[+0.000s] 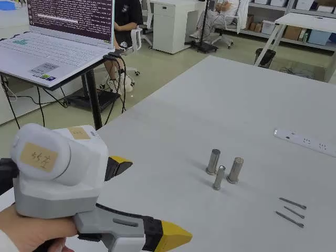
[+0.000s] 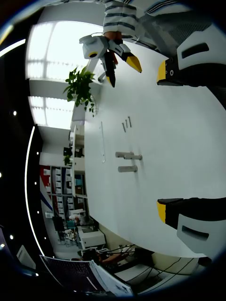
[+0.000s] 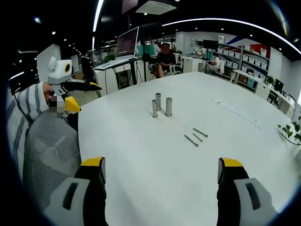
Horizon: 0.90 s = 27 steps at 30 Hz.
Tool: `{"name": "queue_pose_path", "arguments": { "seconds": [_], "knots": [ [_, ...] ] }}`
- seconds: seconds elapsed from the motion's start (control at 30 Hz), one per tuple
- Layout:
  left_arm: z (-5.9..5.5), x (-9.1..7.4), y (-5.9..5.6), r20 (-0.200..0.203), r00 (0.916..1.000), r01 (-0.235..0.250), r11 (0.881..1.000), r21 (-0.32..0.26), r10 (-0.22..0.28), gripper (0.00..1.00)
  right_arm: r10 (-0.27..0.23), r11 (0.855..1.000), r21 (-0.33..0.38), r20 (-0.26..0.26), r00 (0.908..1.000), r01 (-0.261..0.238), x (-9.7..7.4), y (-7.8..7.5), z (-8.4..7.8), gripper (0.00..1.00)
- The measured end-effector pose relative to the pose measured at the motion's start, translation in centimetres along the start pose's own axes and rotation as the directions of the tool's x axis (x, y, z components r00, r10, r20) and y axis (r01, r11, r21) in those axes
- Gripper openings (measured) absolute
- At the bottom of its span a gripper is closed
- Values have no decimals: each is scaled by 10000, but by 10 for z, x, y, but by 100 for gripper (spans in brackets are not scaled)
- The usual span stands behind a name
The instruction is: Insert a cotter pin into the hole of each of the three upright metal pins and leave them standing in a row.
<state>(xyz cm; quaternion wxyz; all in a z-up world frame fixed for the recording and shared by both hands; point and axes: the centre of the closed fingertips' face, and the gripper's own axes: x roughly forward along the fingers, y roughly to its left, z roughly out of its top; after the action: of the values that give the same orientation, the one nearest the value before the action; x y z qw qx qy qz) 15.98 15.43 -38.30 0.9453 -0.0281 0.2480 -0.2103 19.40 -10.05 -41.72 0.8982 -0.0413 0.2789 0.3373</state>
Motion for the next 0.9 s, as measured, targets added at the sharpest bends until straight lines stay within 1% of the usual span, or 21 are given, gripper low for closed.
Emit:
{"name": "queue_pose_path", "arguments": {
  "seconds": [0.13,0.2,0.23,0.3,0.37,0.43,0.53,0.67,0.77,0.8,0.83,0.9],
  "knots": [
    [-5,1,-2,-76,10000,-44,10000,51,44,99,-5,10000,-70,-8,10000,5,-1,3,0,98],
    [-4,3,-4,33,10000,46,9998,-194,-46,99,-23,10000,1,27,10000,23,-1,2,0,98],
    [-2,5,-7,227,9996,171,9987,-483,-160,98,-46,10000,24,50,10000,46,-1,2,0,98],
    [-1,6,-9,265,9994,225,9986,-482,-213,98,-92,9999,65,52,9999,92,-2,3,-1,98],
    [-3,8,-12,113,9996,279,9990,-339,-275,97,-145,9998,136,58,9999,144,-2,3,-2,98],
    [-5,10,-12,-21,9995,310,9992,-259,-311,97,-174,9995,247,89,9998,172,-2,4,-2,98],
    [-7,12,-13,-70,9993,368,9988,-318,-370,97,-222,9992,330,121,9997,218,-2,5,-3,98],
    [-13,15,-16,-357,9984,426,9991,-89,-429,97,-283,9985,463,89,9996,278,-3,4,-6,98],
    [-14,16,-19,-409,9979,490,9988,-88,-493,97,-311,9983,496,52,9995,308,-5,3,-7,98],
    [-15,16,-20,-401,9979,512,9986,-114,-516,97,-325,9983,490,48,9995,323,-5,3,-8,98],
    [-13,17,-22,-300,9978,593,9980,-219,-599,97,-339,9982,489,39,9994,337,-6,3,-8,98],
    [-4,17,-26,201,9971,751,9951,-636,-739,97,-359,9982,482,31,9994,357,-7,2,-8,98]
  ]
}}
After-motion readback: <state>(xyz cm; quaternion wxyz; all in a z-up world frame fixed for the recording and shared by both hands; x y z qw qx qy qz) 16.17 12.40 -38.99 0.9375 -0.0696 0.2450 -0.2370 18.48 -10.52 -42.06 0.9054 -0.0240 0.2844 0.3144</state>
